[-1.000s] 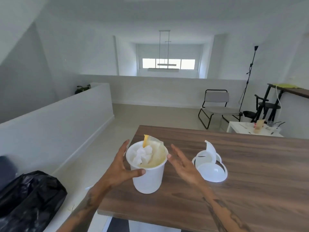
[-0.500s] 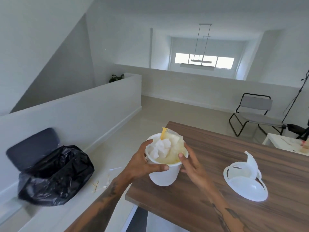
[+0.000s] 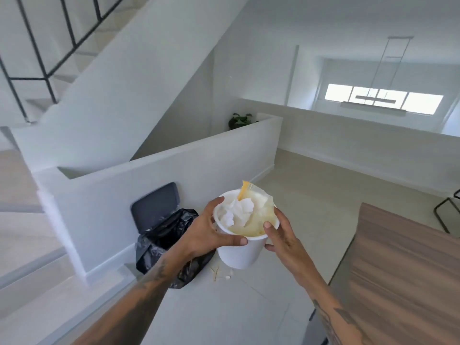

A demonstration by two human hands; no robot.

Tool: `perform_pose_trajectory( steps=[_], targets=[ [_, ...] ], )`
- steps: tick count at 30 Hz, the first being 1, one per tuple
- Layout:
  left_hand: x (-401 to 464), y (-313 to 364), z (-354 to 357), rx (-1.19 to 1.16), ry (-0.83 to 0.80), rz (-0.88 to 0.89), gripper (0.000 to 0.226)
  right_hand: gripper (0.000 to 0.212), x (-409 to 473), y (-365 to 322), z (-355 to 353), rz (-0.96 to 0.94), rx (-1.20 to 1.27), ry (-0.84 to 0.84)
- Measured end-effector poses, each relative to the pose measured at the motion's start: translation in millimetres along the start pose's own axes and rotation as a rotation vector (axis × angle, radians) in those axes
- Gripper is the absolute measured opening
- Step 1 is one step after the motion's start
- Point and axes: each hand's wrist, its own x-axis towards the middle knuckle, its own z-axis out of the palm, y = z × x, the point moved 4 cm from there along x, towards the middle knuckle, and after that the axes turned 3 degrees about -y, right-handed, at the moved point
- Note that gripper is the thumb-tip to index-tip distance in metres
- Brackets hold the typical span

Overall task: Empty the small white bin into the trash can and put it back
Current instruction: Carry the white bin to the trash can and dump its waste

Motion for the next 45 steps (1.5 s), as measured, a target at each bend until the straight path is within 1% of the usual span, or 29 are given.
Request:
perform_pose_trajectory(
  steps=[3, 5, 7, 9, 11, 14, 17, 20, 25, 27, 30, 31, 34, 36, 39, 43, 45],
  targets=[
    [-17, -15, -72, 0.025, 0.068, -0.025, 0.128, 0.062, 29, -17, 69, -0.019, -0.001, -0.068],
    [-29, -26, -115, 0.023, 0.12, -0.044, 0.129, 0.065, 46, -26, 111, -0.03, -0.008, -0.112],
    [-39, -36, -149, 0.013, 0.167, -0.058, 0.13, 0.064, 63, -33, 146, -0.04, -0.02, -0.158],
    [-47, -47, -177, 0.0, 0.206, -0.069, 0.132, 0.066, 79, -40, 175, -0.058, -0.022, -0.214],
    [-54, -60, -200, -0.016, 0.25, -0.092, 0.133, 0.072, 96, -41, 199, -0.063, -0.029, -0.266],
    [-57, -81, -233, -0.012, 0.31, -0.126, 0.13, 0.079, 125, -36, 233, -0.055, -0.052, -0.333],
    [-40, -103, -261, -0.01, 0.338, -0.142, 0.125, 0.075, 158, -25, 260, -0.045, -0.068, -0.368],
    [-7, -124, -280, -0.003, 0.344, -0.143, 0.121, 0.063, 201, -13, 274, -0.04, -0.07, -0.391],
    [77, -164, -298, -0.057, 0.362, -0.166, 0.117, 0.057, 297, 13, 274, -0.026, -0.077, -0.413],
    [114, -179, -304, -0.071, 0.366, -0.185, 0.115, 0.06, 337, 20, 271, -0.019, -0.094, -0.451],
    [163, -201, -315, -0.085, 0.391, -0.192, 0.118, 0.073, 394, 29, 270, -0.025, -0.116, -0.481],
    [177, -208, -319, -0.088, 0.402, -0.2, 0.118, 0.075, 412, 34, 271, -0.017, -0.115, -0.489],
    [211, -227, -333, -0.083, 0.398, -0.219, 0.107, 0.076, 454, 46, 280, 0.0, -0.139, -0.511],
    [232, -237, -349, -0.079, 0.394, -0.233, 0.103, 0.076, 481, 52, 290, 0.0, -0.156, -0.522],
    [264, -258, -380, -0.071, 0.387, -0.256, 0.107, 0.075, 522, 62, 312, 0.031, -0.138, -0.547],
    [321, -280, -422, -0.098, 0.306, -0.241, 0.123, 0.078, 576, 69, 337, 0.062, -0.129, -0.507],
    [347, -288, -438, -0.104, 0.255, -0.246, 0.125, 0.079, 597, 69, 340, 0.079, -0.166, -0.504]
  ],
)
